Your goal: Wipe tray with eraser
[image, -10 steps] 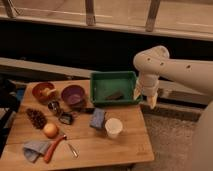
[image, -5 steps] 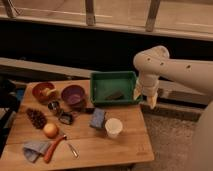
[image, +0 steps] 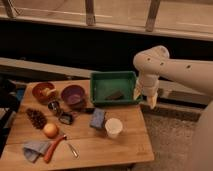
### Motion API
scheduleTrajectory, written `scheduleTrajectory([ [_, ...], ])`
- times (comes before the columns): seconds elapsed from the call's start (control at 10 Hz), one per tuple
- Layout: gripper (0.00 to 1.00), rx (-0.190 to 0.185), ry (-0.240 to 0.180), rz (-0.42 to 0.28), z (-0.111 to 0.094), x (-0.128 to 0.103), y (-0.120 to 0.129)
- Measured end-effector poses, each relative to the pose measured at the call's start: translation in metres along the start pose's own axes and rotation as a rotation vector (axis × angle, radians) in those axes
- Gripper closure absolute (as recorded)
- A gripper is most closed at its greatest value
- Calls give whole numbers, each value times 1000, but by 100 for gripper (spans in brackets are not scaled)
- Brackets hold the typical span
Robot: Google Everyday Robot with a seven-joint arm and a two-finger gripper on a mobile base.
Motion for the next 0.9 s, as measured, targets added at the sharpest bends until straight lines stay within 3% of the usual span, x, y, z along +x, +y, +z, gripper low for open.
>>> scheduleTrajectory([
  [0.6,35,-1,-1,-1,0,0,0],
  [0.7,35,-8,-4,-4,-2,-1,1],
  [0.9,35,-62,-44,-13,-11,-5,16],
])
